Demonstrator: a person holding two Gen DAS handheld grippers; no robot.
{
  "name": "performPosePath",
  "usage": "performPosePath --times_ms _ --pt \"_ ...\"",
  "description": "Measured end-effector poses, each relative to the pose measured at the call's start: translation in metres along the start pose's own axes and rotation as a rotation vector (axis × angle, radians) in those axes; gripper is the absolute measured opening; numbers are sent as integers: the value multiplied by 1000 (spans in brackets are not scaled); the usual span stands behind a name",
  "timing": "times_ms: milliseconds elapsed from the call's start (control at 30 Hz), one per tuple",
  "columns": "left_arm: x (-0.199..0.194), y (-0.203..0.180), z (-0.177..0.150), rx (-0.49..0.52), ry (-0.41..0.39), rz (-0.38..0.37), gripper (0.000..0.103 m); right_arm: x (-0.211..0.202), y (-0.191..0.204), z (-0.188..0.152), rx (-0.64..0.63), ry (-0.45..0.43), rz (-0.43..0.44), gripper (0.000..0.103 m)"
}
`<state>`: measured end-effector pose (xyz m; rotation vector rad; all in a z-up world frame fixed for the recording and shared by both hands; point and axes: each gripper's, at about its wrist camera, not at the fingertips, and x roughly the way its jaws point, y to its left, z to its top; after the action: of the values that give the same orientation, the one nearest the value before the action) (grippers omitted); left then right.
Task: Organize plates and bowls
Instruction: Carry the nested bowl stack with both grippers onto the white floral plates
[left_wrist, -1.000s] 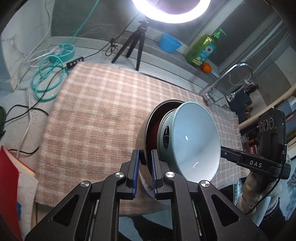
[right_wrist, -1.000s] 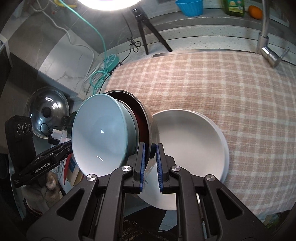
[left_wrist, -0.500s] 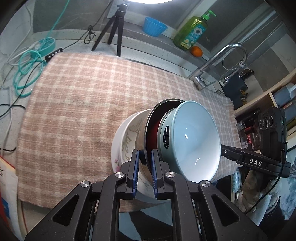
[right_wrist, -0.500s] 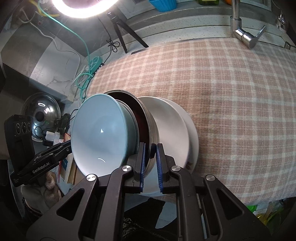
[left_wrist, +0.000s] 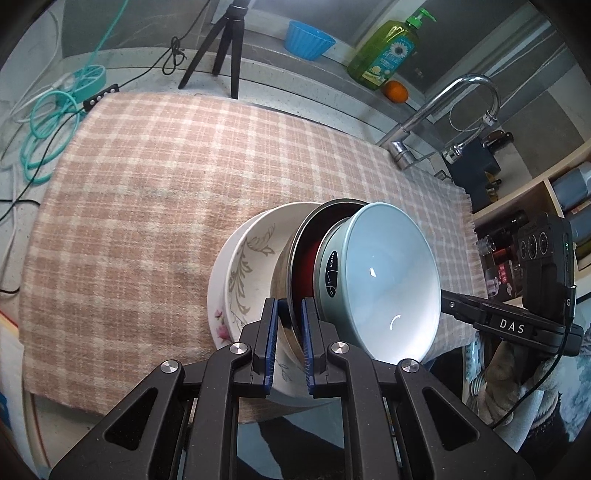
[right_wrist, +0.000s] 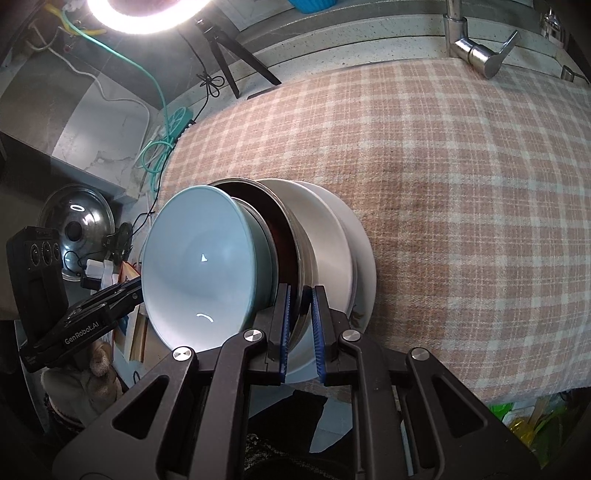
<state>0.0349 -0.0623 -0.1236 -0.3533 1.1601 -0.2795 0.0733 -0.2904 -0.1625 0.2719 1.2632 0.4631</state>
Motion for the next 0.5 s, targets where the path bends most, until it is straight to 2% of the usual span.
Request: performPosePath --times_ms 500 --pt "-13 -14 2 57 -52 37 13 -11 2 1 -26 -38 -4 13"
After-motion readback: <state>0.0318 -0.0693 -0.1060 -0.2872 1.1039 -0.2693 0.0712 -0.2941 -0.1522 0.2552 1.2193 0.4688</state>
